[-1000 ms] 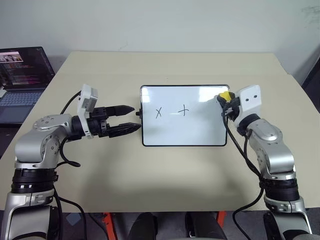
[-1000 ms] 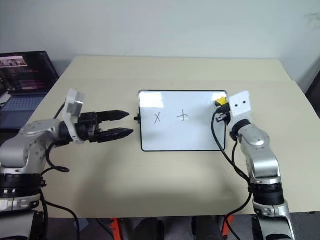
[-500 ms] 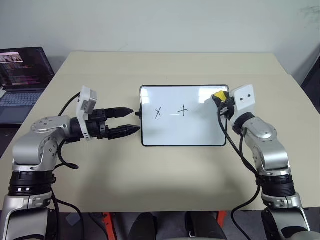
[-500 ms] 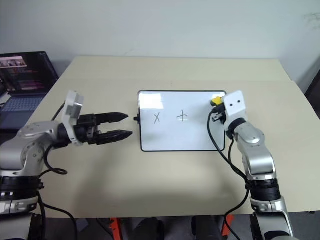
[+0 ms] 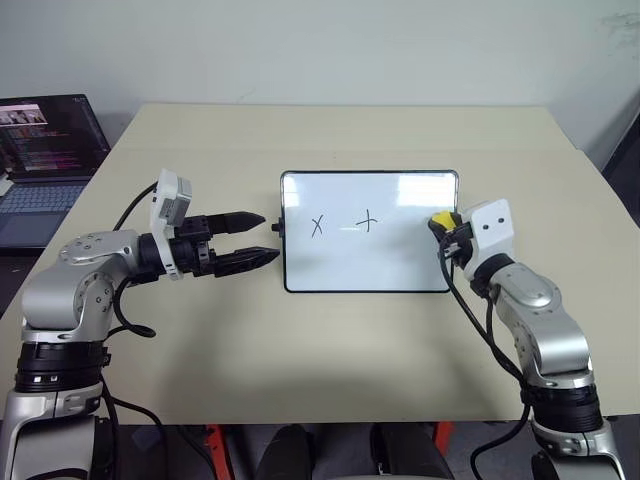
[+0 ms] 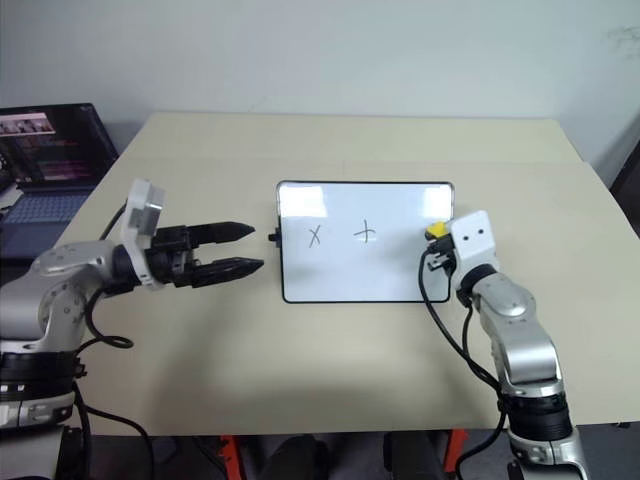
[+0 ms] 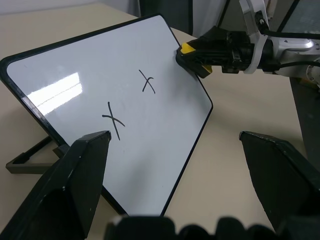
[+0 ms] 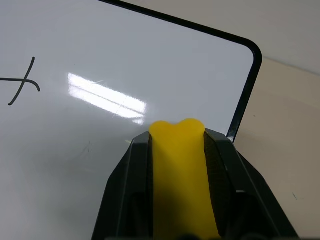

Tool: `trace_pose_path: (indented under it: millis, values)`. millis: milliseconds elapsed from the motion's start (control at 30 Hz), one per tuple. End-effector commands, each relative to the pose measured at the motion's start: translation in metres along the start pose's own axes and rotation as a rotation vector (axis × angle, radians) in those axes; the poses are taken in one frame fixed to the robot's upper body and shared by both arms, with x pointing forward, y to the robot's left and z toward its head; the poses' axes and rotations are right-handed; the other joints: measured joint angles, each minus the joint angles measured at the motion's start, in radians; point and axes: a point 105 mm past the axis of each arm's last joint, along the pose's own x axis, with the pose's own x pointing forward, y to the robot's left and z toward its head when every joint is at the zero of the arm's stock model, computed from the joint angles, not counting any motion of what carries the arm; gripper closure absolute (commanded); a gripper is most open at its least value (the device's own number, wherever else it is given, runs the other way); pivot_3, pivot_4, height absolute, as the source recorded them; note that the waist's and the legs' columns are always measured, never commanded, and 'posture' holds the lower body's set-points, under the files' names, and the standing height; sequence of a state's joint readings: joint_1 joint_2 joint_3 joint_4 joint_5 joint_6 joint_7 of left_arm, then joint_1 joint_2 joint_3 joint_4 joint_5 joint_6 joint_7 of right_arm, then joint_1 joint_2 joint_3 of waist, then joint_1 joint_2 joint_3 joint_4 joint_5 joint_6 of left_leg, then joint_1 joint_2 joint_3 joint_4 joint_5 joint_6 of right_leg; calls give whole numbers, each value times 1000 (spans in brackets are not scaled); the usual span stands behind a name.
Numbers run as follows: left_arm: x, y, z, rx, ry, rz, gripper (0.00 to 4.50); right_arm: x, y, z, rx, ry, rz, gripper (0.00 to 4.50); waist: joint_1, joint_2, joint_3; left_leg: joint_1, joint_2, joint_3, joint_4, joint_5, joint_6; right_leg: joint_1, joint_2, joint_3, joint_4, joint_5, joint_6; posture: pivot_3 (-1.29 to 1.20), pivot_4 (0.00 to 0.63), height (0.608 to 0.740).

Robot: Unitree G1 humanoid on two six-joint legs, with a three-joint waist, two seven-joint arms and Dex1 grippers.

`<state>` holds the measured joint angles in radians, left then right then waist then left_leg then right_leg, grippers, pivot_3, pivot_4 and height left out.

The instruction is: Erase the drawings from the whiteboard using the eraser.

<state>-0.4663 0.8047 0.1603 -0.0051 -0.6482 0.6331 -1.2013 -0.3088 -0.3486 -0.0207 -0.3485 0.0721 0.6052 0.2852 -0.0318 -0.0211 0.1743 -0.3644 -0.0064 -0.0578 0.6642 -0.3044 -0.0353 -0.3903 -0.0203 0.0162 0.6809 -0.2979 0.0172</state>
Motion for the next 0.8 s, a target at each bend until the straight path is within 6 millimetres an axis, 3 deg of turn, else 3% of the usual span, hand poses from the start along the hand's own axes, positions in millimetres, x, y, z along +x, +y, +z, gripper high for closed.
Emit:
trace_pose_path:
  millis: [33,400,800]
  values:
    - [-1,-2,12,44,-18,-11,0,-4,-11,13,3,-46,-38,3401,0,0,0,0,0,0,0,0,0,0,0,0,0,0,0,0,150,740]
    - [-3,-4,11,45,-18,-11,0,-21,-13,41,34,-144,-12,3401,0,0,0,0,0,0,-1,0,0,0,0,0,-1,0,0,0,150,740]
    - [-1,-2,12,50,-18,-18,0,-19,-9,40,38,-145,-15,3401,0,0,0,0,0,0,-1,0,0,0,0,0,-1,0,0,0,150,740]
